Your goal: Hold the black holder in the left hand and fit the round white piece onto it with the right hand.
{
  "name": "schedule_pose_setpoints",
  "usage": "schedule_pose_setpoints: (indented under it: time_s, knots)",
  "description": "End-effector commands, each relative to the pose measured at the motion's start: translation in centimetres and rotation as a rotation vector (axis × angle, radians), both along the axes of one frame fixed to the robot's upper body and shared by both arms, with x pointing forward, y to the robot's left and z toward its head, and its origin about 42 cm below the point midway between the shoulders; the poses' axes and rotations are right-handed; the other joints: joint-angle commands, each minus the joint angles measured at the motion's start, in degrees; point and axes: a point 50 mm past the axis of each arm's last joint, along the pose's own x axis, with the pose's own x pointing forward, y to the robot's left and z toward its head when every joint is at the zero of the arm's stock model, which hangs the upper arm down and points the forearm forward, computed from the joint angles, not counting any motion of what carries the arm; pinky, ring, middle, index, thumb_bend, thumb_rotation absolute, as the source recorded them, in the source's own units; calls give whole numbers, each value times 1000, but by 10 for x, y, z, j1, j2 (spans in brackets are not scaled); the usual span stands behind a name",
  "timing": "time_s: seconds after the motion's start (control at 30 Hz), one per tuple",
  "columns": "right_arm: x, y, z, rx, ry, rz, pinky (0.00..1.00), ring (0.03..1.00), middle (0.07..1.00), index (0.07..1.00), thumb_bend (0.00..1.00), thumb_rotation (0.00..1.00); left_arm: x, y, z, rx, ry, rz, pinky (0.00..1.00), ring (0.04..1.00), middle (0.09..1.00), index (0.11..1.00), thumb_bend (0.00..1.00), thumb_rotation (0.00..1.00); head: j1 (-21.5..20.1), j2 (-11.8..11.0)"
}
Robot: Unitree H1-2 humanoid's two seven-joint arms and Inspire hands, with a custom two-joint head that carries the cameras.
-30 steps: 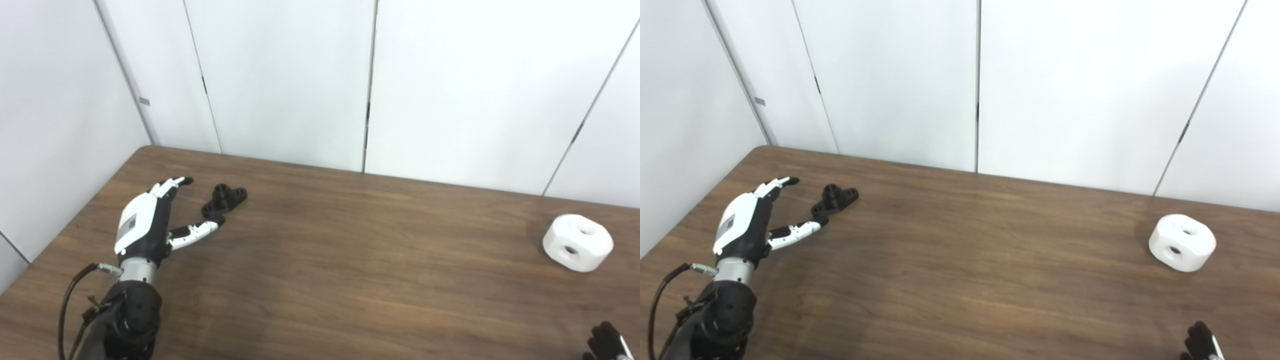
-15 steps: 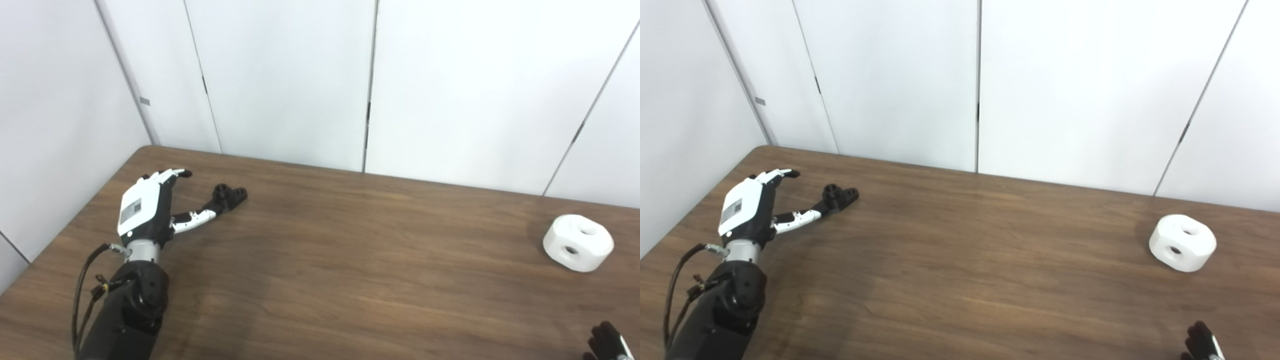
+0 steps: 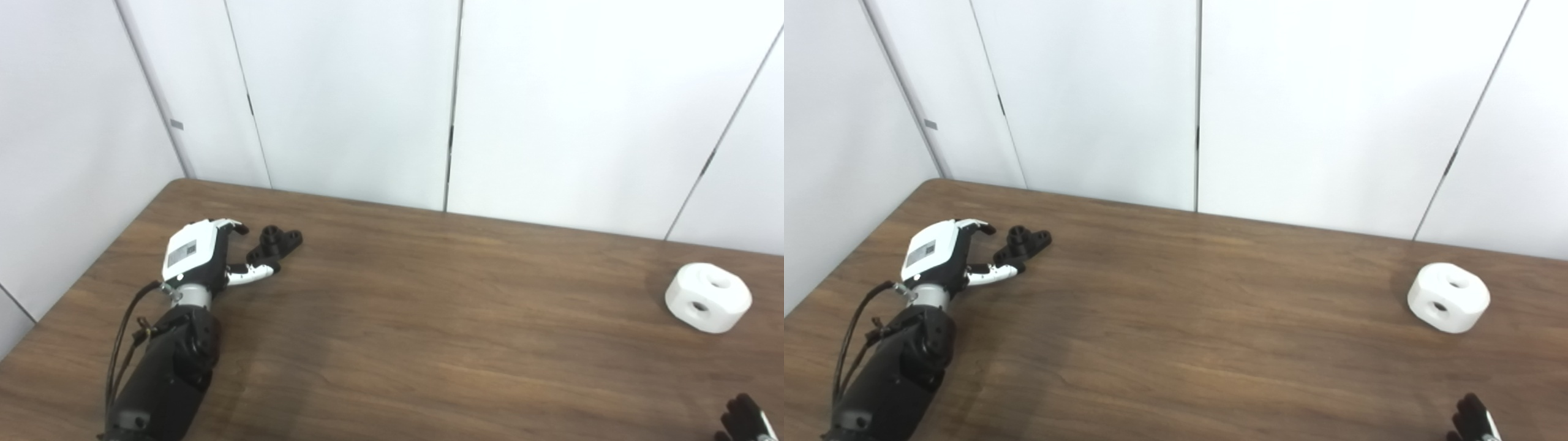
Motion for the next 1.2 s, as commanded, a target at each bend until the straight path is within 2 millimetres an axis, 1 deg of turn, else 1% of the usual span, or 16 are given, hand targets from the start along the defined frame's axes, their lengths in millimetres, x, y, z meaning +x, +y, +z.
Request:
schedule_pose_setpoints:
  time_s: [0.0,0.23,0.4,0.63,0.73,0.83,0.93,1.17]
  knots:
    - [-4,-6,-3,-16,55,-26,1000,1000,991,973,590,1000,15,10,30,77,-60,5,1000,936,863,733,888,392,1,1]
    - [-4,-5,-2,-9,49,-23,1000,1000,986,972,573,1000,23,14,29,98,-40,9,1000,944,871,744,884,380,1,3]
    - [-5,-5,-2,-3,61,-30,1000,1000,983,962,596,1000,27,15,27,98,-32,11,1000,939,866,744,880,394,-2,3]
    - [-5,-4,-2,-1,64,-28,1000,1000,992,969,596,1000,31,15,25,56,-24,10,1000,938,864,731,867,385,-4,5]
    - [-5,-3,-2,3,61,-25,1000,1000,987,974,584,1000,33,14,25,24,-23,5,1000,934,864,720,866,401,-6,5]
    - [-5,-3,-2,10,64,-20,1000,1000,992,975,577,1000,35,12,24,-21,-34,5,999,926,849,695,868,395,-6,5]
    - [-6,-3,0,8,74,-24,1000,1000,993,971,584,1000,36,10,24,-61,-39,5,1000,934,853,684,867,391,-6,7]
    - [-6,-2,1,13,75,-27,1000,1000,991,965,605,1000,36,7,22,-75,-36,-2,988,925,850,653,835,369,-6,9]
